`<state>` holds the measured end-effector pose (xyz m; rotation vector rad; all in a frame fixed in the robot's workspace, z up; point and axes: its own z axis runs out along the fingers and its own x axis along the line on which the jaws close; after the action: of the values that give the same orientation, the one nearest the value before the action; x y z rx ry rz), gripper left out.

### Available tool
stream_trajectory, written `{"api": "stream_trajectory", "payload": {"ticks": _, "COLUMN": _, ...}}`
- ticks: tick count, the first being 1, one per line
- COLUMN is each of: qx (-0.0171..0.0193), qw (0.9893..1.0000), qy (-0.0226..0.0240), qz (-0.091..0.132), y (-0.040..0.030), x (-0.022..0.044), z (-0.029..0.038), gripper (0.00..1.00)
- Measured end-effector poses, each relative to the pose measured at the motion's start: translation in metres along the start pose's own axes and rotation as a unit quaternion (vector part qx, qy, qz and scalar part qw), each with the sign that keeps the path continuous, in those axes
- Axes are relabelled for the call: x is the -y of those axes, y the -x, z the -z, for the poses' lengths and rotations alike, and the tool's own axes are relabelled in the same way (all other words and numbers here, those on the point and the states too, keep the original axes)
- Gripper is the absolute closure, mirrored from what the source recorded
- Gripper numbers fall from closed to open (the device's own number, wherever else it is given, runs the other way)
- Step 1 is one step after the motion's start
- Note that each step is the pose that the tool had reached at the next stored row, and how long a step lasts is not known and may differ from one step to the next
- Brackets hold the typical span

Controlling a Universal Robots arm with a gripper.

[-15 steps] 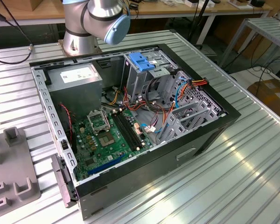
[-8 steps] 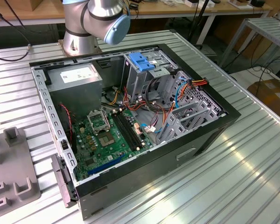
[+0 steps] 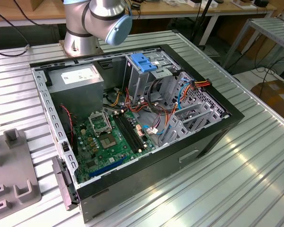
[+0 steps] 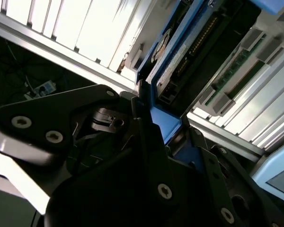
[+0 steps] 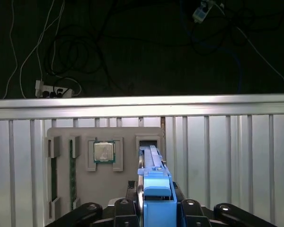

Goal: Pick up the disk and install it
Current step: 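Pick up the disk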

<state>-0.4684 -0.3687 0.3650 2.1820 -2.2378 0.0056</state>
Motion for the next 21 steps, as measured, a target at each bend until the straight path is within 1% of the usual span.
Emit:
{"api": "stream_trajectory", "payload": {"ticks": 3, "qx": 0.0000, "qw": 1.0000, "qy": 0.0000, "qz": 0.000, "y": -0.0002, "x": -0.0001, "z": 0.0152, "gripper": 0.63}}
{"api": "stream_trajectory", "payload": {"ticks": 6, "qx": 0.0000, "qw": 1.0000, "qy": 0.0000, "qz": 0.000, "y": -0.0004, "x": -0.0002, "z": 0.0262, "gripper": 0.63}}
{"api": "stream_trajectory", "payload": {"ticks": 8, "qx": 0.0000, "qw": 1.0000, "qy": 0.0000, "qz": 0.000, "y": -0.0005, "x": -0.0003, "z": 0.0366, "gripper": 0.63}}
{"api": "stream_trajectory", "payload": {"ticks": 9, "qx": 0.0000, "qw": 1.0000, "qy": 0.0000, "qz": 0.000, "y": -0.0006, "x": -0.0003, "z": 0.0402, "gripper": 0.63}}
{"api": "stream_trajectory", "payload": {"ticks": 12, "qx": 0.0000, "qw": 1.0000, "qy": 0.0001, "qz": 0.000, "y": -0.0008, "x": -0.0005, "z": 0.0594, "gripper": 0.63}}
{"api": "stream_trajectory", "payload": {"ticks": 15, "qx": 0.0000, "qw": 1.0000, "qy": 0.0000, "qz": 0.000, "y": -0.0010, "x": -0.0006, "z": 0.0713, "gripper": 0.63}}
{"api": "stream_trajectory", "payload": {"ticks": 17, "qx": 0.0000, "qw": 1.0000, "qy": 0.0000, "qz": 0.000, "y": -0.0011, "x": -0.0007, "z": 0.0811, "gripper": 0.63}}
{"api": "stream_trajectory", "payload": {"ticks": 20, "qx": 0.0000, "qw": 1.0000, "qy": 0.0000, "qz": 0.000, "y": -0.0013, "x": -0.0008, "z": 0.0934, "gripper": 0.63}}
{"api": "stream_trajectory", "payload": {"ticks": 21, "qx": 0.0000, "qw": 1.0000, "qy": -0.0001, "qz": 0.000, "y": -0.0014, "x": -0.0009, "z": 0.0992, "gripper": 0.63}}
